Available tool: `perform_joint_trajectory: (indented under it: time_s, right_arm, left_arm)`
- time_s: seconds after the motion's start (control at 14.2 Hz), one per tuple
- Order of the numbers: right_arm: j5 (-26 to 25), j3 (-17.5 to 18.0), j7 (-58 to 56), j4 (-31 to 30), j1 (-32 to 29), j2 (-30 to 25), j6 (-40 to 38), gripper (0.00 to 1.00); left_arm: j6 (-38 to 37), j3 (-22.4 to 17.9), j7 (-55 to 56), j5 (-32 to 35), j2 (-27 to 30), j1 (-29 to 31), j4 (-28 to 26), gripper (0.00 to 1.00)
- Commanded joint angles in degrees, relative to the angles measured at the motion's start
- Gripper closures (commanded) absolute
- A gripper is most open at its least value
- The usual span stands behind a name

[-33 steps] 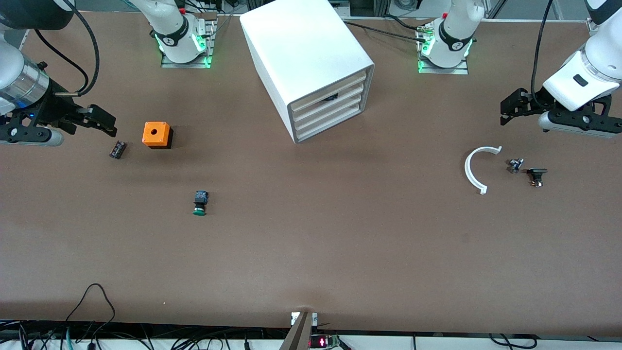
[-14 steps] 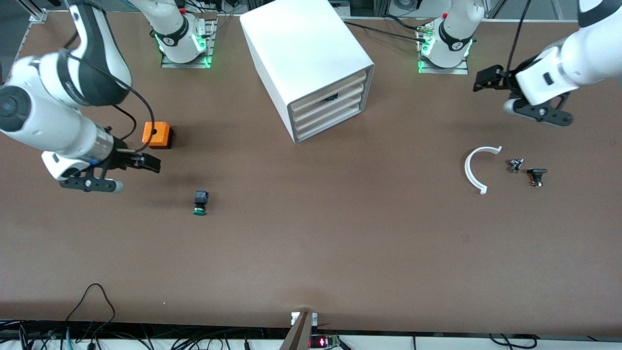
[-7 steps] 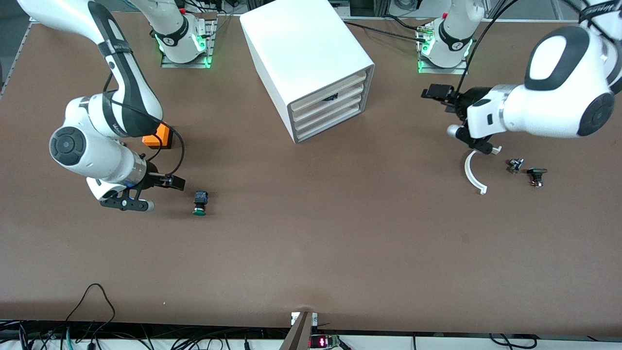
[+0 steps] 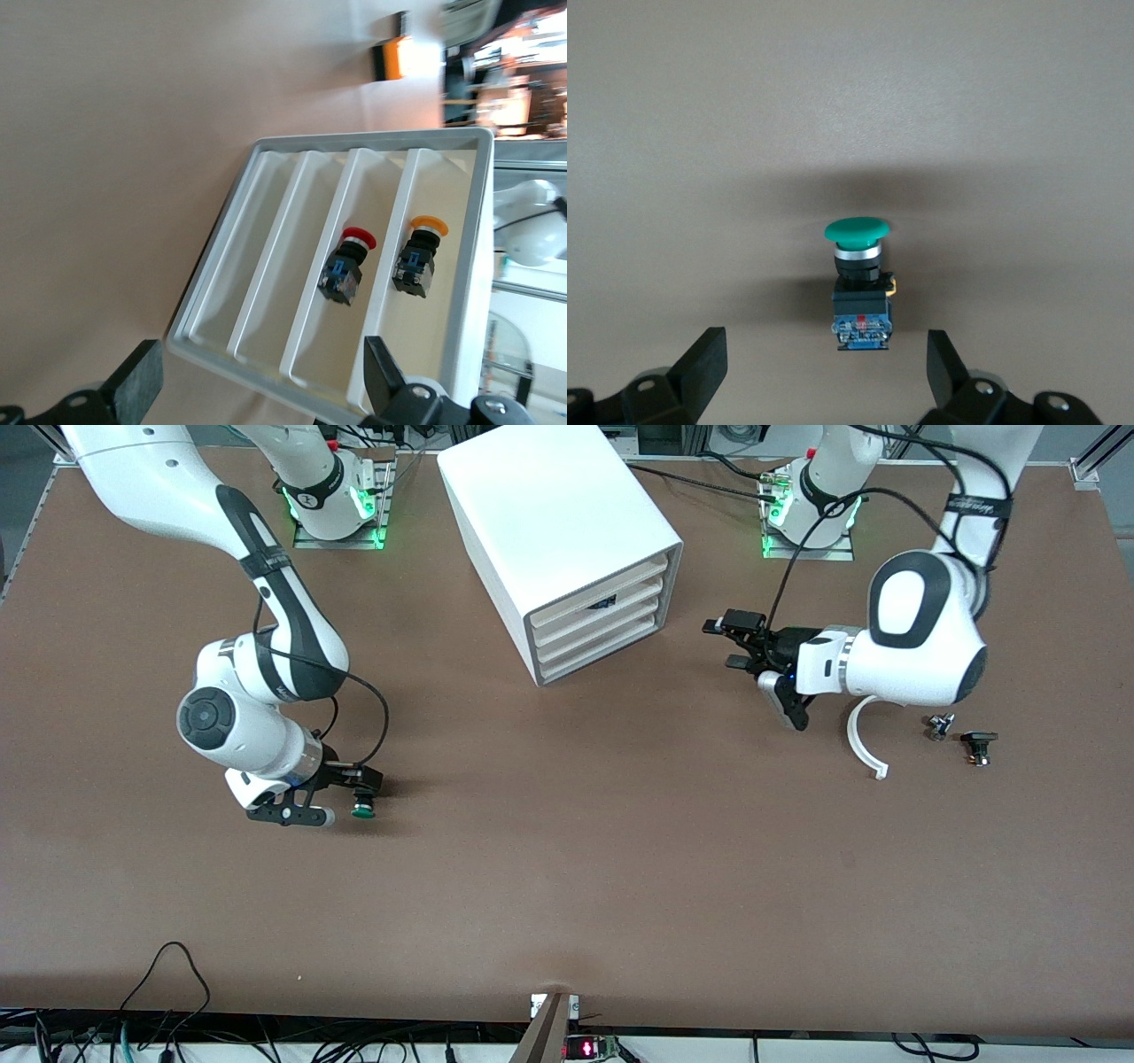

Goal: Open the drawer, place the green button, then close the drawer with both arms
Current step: 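Grasp the green button with the right gripper while the left gripper nears the drawer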

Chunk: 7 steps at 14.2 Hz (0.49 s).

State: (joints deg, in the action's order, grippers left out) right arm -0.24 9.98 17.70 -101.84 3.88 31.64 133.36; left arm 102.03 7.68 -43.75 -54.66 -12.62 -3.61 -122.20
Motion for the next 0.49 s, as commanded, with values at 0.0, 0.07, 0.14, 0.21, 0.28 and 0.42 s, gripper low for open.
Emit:
perform_joint_trajectory:
  time_s: [0.0, 0.07, 0.14, 0.21, 0.28, 0.42]
  right_arm:
    - [-0.90, -0.14, -0.47, 1.56, 0.25, 0.18, 0.06, 0.00]
    - [-2.56, -0.22, -0.47, 1.56, 0.16, 0.53, 0.14, 0.00]
    - [-3.44, -0.22, -0.30, 1.65, 0.16, 1.31, 0.23, 0.00]
    - [-4.15, -0.22, -0.21, 1.99, 0.60, 2.63, 1.54, 0.00]
    - [-5.20, -0.22, 0.14, 2.52, 1.04, 4.21, 4.25, 0.00]
    - [-5.48, -0.22, 0.05, 2.70, 1.04, 5.80, 6.21, 0.00]
  left_arm:
    - [1.24, 0.05, -9.50, -7.38, -3.89, 0.18, -2.86, 0.00]
    - [1.42, 0.14, -11.43, -9.05, -5.38, -0.17, -3.04, 0.00]
    - [2.46, 0.40, -13.54, -10.28, -6.53, -1.04, -3.48, 0.01]
    - [3.95, 0.49, -15.56, -10.99, -7.67, -1.48, -4.18, 0.05]
    - [5.36, 0.92, -17.84, -12.21, -9.25, -2.53, -4.71, 0.06]
    - [7.04, 3.03, -21.02, -16.43, -11.71, -3.33, -6.29, 0.15]
